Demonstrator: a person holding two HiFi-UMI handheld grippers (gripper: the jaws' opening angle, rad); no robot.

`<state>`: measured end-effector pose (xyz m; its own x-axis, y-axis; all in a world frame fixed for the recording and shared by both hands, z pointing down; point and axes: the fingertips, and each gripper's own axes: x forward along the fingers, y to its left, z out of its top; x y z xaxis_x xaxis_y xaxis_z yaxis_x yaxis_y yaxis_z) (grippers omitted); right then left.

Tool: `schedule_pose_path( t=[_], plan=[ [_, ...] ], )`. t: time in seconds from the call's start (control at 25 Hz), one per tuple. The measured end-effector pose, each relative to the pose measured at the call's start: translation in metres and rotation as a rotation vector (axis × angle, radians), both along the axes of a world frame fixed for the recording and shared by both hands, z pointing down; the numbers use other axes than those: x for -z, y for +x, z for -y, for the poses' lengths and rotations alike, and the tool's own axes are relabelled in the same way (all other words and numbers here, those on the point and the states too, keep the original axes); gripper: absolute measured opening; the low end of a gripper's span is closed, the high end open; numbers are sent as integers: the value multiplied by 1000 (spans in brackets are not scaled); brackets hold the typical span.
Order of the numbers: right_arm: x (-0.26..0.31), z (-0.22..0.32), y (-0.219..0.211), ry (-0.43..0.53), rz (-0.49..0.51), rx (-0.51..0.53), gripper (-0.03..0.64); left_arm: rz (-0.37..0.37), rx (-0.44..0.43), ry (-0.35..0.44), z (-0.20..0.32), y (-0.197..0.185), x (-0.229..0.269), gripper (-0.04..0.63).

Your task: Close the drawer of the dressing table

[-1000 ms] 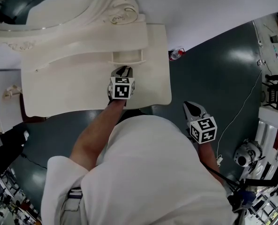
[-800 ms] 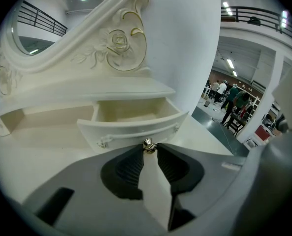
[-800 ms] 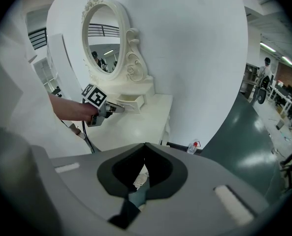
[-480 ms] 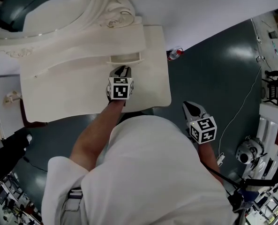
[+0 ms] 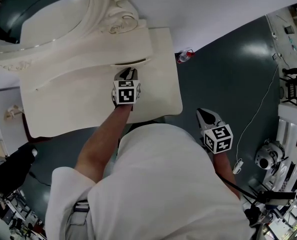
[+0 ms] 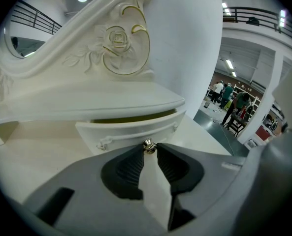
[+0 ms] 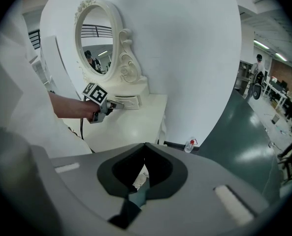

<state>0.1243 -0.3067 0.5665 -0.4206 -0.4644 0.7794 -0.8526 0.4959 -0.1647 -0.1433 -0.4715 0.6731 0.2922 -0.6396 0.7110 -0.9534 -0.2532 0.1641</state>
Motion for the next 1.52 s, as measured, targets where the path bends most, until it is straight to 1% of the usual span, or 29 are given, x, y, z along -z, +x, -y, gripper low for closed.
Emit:
schedule_pose_path(
  t=[0.84, 1.12, 1.52],
  plan=[
    [1, -7, 7, -18, -7, -85, 2, 9, -10, 45, 32, -4, 0, 91],
    [4, -13, 9, -15, -5, -92, 2, 7, -6, 51, 33, -5, 2, 91],
    [3, -29, 20, -9, 2, -88, 2, 27, 17, 44, 31, -4, 1, 95]
  ],
)
